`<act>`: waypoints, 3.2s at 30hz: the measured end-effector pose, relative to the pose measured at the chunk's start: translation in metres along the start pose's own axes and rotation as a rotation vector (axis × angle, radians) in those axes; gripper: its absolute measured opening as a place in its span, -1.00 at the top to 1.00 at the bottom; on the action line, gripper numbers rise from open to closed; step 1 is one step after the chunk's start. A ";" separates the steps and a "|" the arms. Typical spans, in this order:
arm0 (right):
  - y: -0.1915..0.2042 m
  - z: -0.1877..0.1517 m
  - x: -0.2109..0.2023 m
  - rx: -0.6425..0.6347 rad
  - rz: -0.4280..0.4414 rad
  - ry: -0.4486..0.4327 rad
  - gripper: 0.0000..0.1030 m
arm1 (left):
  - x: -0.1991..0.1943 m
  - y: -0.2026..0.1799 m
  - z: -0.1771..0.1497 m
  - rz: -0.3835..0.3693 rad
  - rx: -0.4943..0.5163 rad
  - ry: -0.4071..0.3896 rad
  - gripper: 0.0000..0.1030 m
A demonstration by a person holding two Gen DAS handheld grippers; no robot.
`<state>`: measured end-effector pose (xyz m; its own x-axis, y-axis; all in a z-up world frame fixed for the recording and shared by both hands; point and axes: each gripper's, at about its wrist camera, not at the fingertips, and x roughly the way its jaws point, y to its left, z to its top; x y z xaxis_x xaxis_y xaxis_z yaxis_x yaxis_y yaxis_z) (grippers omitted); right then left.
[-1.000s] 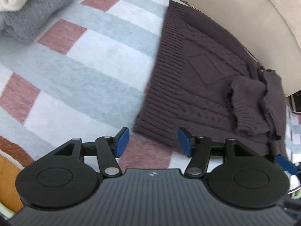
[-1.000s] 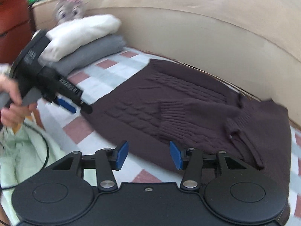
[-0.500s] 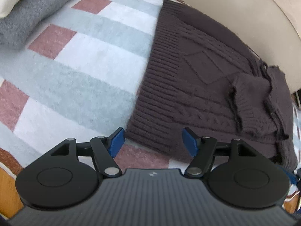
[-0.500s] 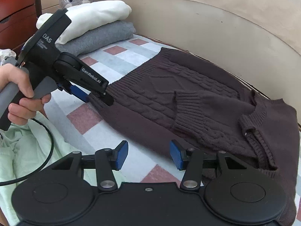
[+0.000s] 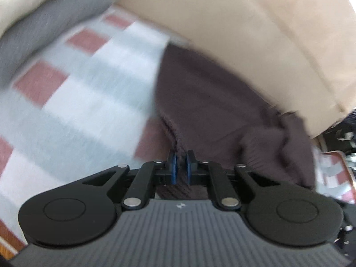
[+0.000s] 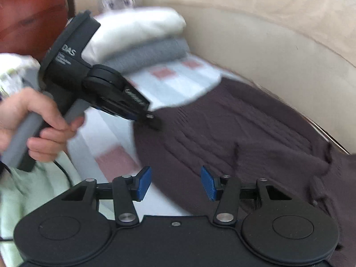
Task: Fold clothes
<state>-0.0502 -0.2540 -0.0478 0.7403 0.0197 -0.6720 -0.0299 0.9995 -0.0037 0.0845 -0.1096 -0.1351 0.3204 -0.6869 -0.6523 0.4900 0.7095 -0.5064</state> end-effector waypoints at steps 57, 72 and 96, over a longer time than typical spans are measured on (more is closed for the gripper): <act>-0.200 -0.205 -0.148 0.967 -0.523 -0.194 0.72 | 0.123 -0.242 -0.096 -0.246 0.706 0.287 0.08; -0.210 -0.152 -0.183 0.721 -0.485 -0.310 0.78 | 0.113 -0.222 -0.099 -0.070 0.685 0.302 0.06; -0.239 -0.187 -0.153 0.676 -0.442 -0.092 0.42 | 0.173 -0.196 -0.010 -0.167 0.380 0.248 0.72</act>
<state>-0.2818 -0.5000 -0.0824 0.6420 -0.4075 -0.6495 0.6683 0.7126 0.2136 0.0355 -0.3663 -0.1544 0.0315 -0.6954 -0.7179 0.7945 0.4532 -0.4041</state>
